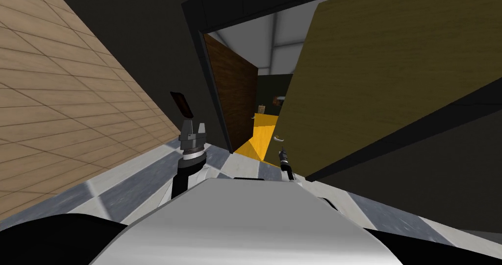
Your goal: Push the door open
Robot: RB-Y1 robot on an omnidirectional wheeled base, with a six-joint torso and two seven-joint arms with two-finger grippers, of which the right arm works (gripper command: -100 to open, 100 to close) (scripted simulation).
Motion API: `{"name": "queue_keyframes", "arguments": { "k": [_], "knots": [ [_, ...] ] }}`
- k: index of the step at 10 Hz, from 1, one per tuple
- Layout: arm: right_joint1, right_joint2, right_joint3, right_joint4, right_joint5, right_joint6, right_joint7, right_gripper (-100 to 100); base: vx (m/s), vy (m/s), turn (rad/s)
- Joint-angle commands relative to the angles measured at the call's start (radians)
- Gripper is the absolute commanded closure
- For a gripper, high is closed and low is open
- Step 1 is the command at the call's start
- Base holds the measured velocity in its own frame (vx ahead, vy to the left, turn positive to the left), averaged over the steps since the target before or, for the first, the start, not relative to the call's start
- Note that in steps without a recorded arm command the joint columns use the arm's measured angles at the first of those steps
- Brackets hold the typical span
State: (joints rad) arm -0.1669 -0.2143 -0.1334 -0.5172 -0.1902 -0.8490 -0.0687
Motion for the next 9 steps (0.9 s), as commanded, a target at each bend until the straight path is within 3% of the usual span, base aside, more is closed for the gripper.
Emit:
{"name": "queue_keyframes", "arguments": {
  "k": [1,9],
  "knots": [
    [-0.001,0.0,-0.002,0.001,-0.001,0.0,0.002,-100,0.175,-0.041,0.026],
    [-0.007,0.003,-0.018,0.011,-0.01,-0.001,0.011,-100,0.188,-0.065,0.026]
  ]
}}
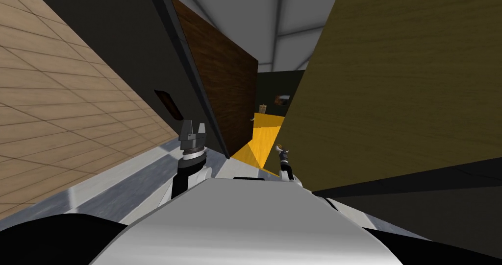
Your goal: Push the door open
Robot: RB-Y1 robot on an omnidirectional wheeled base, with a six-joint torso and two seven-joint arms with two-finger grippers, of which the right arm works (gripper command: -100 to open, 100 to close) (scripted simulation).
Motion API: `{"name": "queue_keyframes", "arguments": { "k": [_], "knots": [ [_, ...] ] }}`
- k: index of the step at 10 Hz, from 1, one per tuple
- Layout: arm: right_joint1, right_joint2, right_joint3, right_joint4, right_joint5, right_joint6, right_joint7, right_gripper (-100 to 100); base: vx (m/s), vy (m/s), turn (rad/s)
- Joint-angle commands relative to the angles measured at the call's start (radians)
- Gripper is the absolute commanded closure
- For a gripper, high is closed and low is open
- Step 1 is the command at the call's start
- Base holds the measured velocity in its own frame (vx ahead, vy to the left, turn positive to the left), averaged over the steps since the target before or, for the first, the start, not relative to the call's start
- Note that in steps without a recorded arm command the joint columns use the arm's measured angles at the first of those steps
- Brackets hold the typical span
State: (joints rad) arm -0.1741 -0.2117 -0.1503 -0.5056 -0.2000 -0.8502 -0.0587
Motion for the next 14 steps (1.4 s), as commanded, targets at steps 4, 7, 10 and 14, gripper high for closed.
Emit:
{"name": "queue_keyframes", "arguments": {
  "k": [4,7,10,14],
  "knots": [
    [0.0,0.0,0.0,0.0,0.0,0.0,0.0,100,0.004,-0.002,0.0],
    [0.0,0.0,0.0,0.0,0.0,0.0,0.0,100,-0.007,0.003,-0.001],
    [-0.003,0.008,0.0,0.002,-0.002,0.002,0.011,100,0.157,-0.003,-0.11],
    [-0.01,0.023,0.0,0.003,-0.006,0.003,0.03,100,0.201,-0.008,-0.147]
  ]
}}
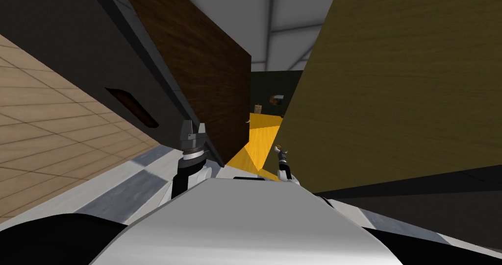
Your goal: Push the door open
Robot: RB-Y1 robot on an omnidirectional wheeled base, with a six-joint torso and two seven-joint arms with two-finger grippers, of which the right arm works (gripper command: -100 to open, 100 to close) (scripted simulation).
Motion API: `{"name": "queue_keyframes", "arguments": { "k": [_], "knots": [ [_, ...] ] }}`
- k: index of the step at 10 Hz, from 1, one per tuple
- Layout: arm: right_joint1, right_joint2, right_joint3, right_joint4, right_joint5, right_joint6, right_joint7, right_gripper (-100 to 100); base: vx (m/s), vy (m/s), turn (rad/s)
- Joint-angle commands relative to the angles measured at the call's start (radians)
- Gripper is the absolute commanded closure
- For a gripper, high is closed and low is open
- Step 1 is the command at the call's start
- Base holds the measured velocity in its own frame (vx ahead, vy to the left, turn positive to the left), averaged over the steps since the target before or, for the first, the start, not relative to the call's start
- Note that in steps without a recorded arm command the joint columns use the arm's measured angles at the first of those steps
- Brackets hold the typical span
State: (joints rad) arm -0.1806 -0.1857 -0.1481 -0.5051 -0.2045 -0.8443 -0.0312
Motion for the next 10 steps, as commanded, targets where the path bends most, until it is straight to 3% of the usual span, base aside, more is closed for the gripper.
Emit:
{"name": "queue_keyframes", "arguments": {
  "k": [1,10],
  "knots": [
    [-0.006,0.002,-0.002,0.003,-0.003,-0.003,0.009,100,0.176,-0.007,-0.183],
    [-0.032,0.054,-0.001,0.006,-0.016,-0.002,0.075,100,0.2,0.011,-0.239]
  ]
}}
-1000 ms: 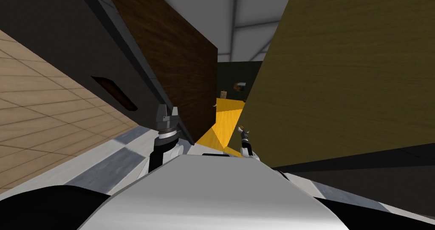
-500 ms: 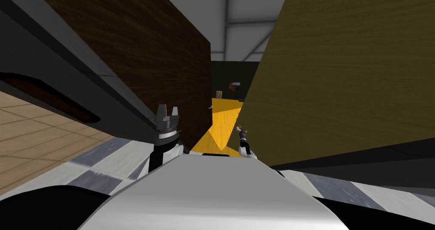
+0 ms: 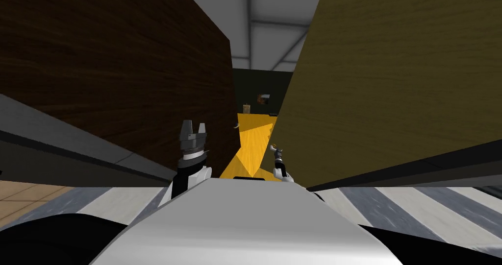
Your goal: Push the door open
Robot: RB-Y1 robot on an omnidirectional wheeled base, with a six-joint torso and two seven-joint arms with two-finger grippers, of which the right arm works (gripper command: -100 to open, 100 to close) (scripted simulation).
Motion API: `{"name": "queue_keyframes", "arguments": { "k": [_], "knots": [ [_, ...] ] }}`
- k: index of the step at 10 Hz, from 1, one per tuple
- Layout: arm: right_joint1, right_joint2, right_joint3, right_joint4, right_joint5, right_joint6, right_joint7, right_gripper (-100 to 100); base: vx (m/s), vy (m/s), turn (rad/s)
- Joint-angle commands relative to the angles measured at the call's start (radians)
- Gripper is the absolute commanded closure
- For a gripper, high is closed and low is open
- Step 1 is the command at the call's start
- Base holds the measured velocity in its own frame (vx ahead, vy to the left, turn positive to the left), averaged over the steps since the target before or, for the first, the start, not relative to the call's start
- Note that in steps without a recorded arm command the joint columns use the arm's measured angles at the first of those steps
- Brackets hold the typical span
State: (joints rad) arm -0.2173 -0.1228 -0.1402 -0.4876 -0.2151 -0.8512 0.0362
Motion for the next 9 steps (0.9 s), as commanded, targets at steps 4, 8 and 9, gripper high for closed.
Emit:
{"name": "queue_keyframes", "arguments": {
  "k": [4,8,9],
  "knots": [
    [-0.007,0.015,-0.009,-0.011,-0.011,0.005,0.036,100,0.198,0.04,-0.254],
    [-0.017,0.036,-0.009,-0.01,-0.017,0.005,0.061,100,0.188,0.066,-0.204],
    [-0.019,0.041,-0.009,-0.009,-0.018,0.006,0.066,100,0.183,0.071,-0.186]
  ]
}}
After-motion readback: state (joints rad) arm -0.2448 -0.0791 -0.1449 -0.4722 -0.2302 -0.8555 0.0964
